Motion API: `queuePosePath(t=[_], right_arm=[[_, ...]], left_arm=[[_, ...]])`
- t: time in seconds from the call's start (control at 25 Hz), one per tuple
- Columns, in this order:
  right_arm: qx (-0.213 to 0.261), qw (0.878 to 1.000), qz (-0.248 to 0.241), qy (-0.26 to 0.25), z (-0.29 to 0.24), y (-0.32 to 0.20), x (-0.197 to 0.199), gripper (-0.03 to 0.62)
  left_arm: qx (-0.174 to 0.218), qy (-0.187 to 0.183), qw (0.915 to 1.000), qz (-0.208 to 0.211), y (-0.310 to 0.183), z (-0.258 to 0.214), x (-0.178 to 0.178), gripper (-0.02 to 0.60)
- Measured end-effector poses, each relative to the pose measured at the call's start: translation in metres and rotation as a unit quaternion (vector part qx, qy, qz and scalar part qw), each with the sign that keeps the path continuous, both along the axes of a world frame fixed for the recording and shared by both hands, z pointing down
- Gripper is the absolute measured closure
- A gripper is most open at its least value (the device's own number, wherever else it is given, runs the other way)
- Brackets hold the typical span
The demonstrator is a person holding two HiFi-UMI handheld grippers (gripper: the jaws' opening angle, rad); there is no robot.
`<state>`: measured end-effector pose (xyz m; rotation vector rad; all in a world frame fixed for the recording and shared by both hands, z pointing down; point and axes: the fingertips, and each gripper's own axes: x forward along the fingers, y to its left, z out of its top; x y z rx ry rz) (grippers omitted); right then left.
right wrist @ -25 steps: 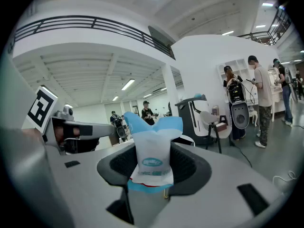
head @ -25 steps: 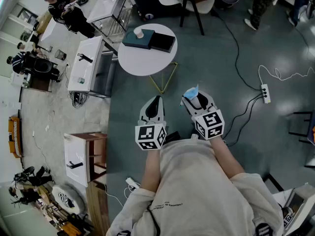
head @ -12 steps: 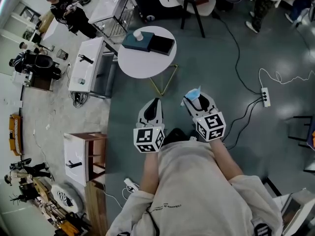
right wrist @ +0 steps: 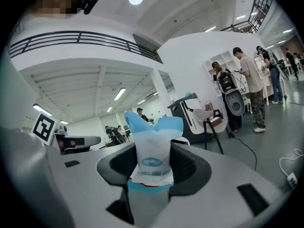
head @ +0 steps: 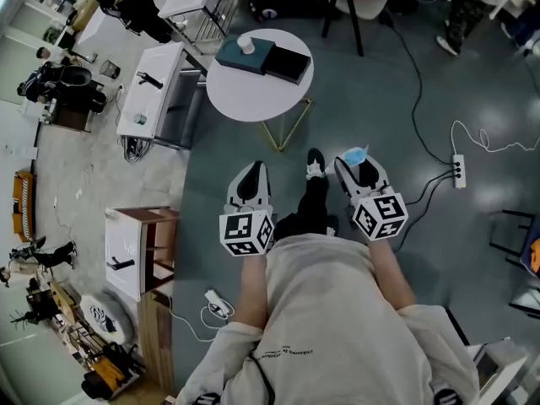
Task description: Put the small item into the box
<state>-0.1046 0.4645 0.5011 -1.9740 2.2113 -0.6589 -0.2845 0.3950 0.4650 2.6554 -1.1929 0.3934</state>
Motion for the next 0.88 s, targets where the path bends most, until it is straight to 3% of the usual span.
queuePosePath(t=[0.36, 0.88], right_arm=[[-0.003, 1.000, 0.000, -0.024, 0.002, -0.071, 0.035, 0.370], [-0.025, 0.999, -0.042, -0.009, -0.001, -0.214, 0.064, 0.370]], left_arm=[[-0.005, 0.009, 0.9999, -0.014, -0.078, 0.010, 0.026, 0.557], [-0.013, 0.029, 0.9993, -0.019, -0.232, 0.007, 0.073, 0.557]])
